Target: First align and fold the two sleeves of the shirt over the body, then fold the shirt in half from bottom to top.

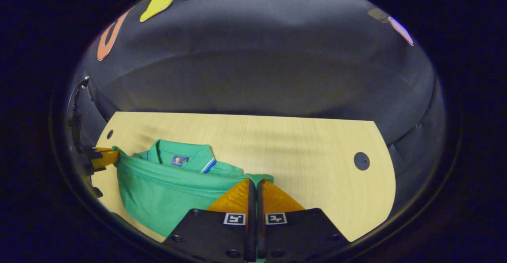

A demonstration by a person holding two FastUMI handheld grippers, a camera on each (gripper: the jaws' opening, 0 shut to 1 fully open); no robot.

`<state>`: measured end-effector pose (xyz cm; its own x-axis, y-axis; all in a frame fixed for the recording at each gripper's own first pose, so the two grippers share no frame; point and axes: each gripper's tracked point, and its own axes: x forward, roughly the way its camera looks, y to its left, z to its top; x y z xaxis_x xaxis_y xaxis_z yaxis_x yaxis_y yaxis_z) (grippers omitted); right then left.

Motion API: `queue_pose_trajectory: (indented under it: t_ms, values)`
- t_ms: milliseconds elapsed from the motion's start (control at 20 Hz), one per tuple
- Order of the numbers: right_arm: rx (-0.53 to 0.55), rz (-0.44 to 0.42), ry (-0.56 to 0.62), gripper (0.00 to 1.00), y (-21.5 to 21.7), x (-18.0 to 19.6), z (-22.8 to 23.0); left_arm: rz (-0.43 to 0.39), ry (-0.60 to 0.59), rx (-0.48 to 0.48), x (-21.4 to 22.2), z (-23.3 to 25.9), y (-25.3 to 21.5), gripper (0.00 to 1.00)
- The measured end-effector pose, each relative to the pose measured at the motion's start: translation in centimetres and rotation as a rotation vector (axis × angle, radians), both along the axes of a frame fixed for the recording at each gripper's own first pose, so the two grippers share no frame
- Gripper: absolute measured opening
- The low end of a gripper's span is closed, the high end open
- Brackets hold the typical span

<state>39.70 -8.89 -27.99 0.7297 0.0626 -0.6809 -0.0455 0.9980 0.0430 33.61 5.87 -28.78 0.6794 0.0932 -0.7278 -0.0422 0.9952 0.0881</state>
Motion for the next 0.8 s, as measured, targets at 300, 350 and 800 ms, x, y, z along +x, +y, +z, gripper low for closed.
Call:
queue_pose_trajectory:
  t_ms: [300, 350, 800]
  values:
    - [0.051, -0.049, 0.045, 0.04, -0.7, 0.6, -2.8, -0.028, -0.014, -0.007, 2.0, -2.1, -0.4, 0.07]
    - [0.067, -0.054, 0.053, 0.04, -0.6, 0.5, -3.0, -0.024, -0.002, -0.008, 2.0, -2.3, -0.4, 0.03]
    - [0.061, -0.052, -0.030, 0.33, -1.5, -0.2, -0.4, 0.003, -0.064, -0.112, 0.8, 0.7, -2.3, 0.72]
